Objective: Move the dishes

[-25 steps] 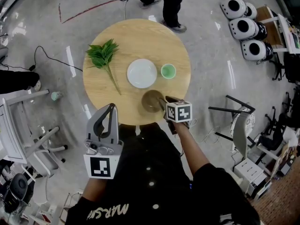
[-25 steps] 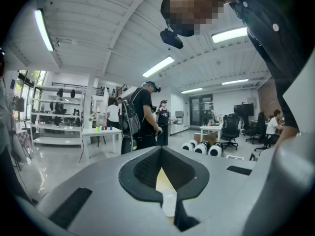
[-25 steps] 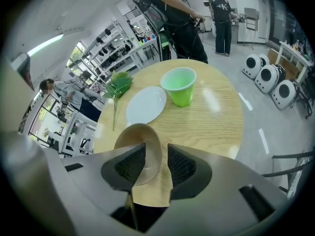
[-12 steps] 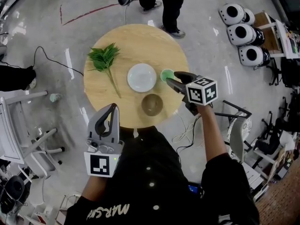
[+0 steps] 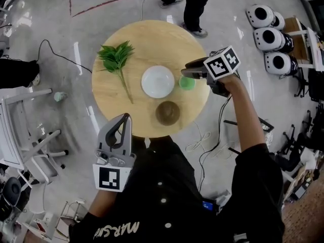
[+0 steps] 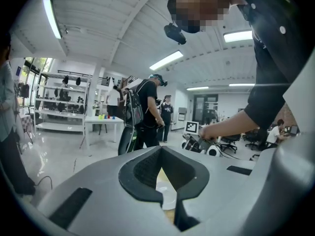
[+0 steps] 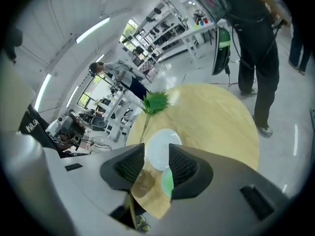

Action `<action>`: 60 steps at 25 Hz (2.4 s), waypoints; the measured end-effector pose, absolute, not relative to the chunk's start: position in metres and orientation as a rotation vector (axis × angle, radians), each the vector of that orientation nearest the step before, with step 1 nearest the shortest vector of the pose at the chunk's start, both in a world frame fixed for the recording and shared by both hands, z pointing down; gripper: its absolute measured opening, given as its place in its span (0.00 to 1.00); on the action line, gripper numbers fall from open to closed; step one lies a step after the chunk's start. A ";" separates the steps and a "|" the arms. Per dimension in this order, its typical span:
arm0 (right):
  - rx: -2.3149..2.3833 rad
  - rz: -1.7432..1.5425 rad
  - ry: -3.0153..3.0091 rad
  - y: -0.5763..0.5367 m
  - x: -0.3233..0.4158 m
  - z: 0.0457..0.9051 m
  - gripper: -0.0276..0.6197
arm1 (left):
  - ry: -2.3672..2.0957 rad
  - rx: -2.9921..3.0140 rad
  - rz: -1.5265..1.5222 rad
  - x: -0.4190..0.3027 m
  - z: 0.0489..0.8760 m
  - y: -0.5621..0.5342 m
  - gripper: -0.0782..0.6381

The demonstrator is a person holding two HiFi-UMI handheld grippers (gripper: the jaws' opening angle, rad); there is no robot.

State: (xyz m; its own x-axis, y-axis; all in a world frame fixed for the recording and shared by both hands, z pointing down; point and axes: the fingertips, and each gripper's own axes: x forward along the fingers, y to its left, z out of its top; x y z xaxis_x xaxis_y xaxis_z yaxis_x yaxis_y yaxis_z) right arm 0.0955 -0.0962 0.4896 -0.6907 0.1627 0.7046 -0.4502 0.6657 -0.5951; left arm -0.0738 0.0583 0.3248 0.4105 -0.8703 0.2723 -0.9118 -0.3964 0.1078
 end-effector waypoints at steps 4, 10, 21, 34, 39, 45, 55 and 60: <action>0.091 0.948 -1.975 -0.101 0.085 0.515 0.26 | -1.555 2.393 0.284 -0.069 0.344 0.054 0.13; -0.061 0.851 -1.820 -0.105 0.066 0.560 0.26 | -1.554 2.342 0.299 -0.062 0.365 0.042 0.13; -0.134 0.701 -1.670 -0.105 0.048 0.621 0.25 | -1.523 2.283 0.352 -0.066 0.398 0.041 0.13; -0.143 0.713 -1.613 -0.102 0.048 0.643 0.19 | -1.531 2.249 0.358 -0.074 0.412 0.041 0.13; -0.144 0.721 -1.599 -0.097 0.046 0.644 0.16 | -1.534 2.237 0.366 -0.074 0.416 0.041 0.13; -0.125 0.717 -1.581 -0.097 0.047 0.647 0.14 | -1.535 2.231 0.370 -0.074 0.419 0.042 0.13; -0.164 0.756 -1.659 -0.099 0.027 0.609 0.09 | -1.554 2.241 0.358 -0.075 0.409 0.043 0.13; -0.192 0.715 -1.707 -0.087 0.011 0.582 0.07 | -1.560 2.257 0.354 -0.077 0.399 0.045 0.13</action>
State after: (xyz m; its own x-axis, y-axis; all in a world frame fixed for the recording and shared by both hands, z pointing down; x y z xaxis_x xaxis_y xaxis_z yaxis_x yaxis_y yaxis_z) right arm 0.0114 -0.0871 0.5820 -0.2719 0.4900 0.8282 -0.2469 0.7963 -0.5522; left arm -0.0772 0.0446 0.3987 0.3545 -0.8414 0.4078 -0.9350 -0.3167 0.1595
